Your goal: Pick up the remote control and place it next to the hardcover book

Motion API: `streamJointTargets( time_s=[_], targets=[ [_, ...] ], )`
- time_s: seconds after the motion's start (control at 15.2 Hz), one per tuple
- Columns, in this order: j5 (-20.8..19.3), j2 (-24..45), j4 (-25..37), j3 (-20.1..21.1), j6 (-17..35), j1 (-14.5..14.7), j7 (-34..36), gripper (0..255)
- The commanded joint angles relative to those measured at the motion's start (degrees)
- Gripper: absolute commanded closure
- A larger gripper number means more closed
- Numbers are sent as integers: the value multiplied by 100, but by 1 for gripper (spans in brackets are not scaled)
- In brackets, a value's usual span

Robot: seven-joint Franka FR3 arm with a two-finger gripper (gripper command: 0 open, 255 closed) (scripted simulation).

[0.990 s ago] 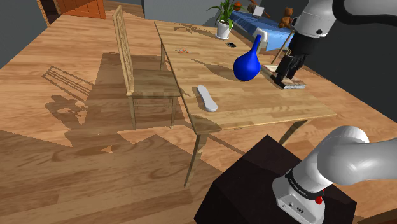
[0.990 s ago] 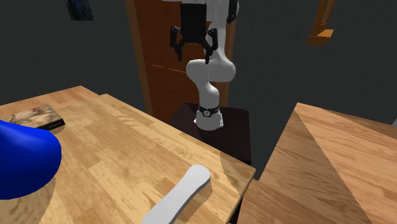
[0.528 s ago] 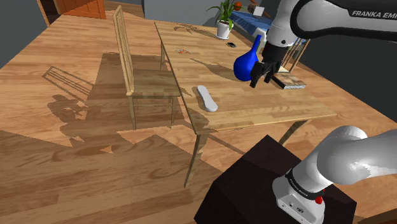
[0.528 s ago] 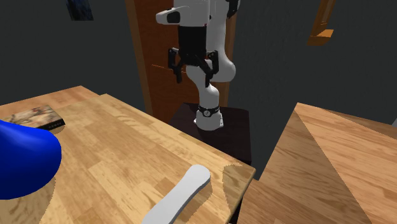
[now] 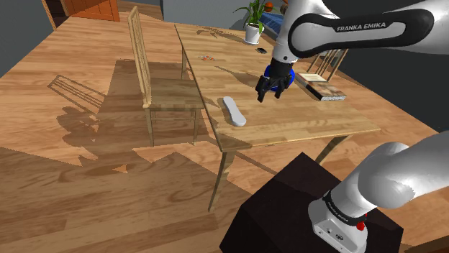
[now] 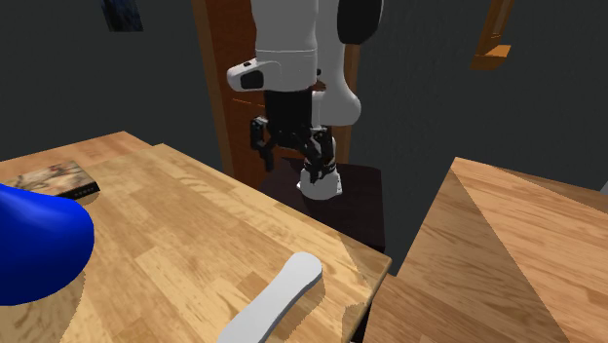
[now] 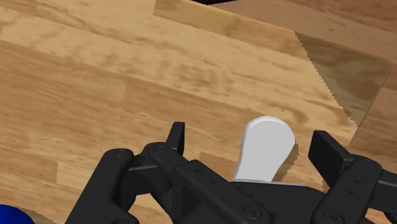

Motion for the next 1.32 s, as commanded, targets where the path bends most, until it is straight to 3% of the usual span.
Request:
streamJointTargets(
  time_s=[0.0, 0.79, 1.25],
  targets=[
    [16, 435, 171, 36, 289, -11, 141, 0],
    [-4, 3046, 1774, 76, 1398, -36, 850, 0],
    [-15, 3304, 1609, 74, 1822, -27, 864, 0]
  ],
)
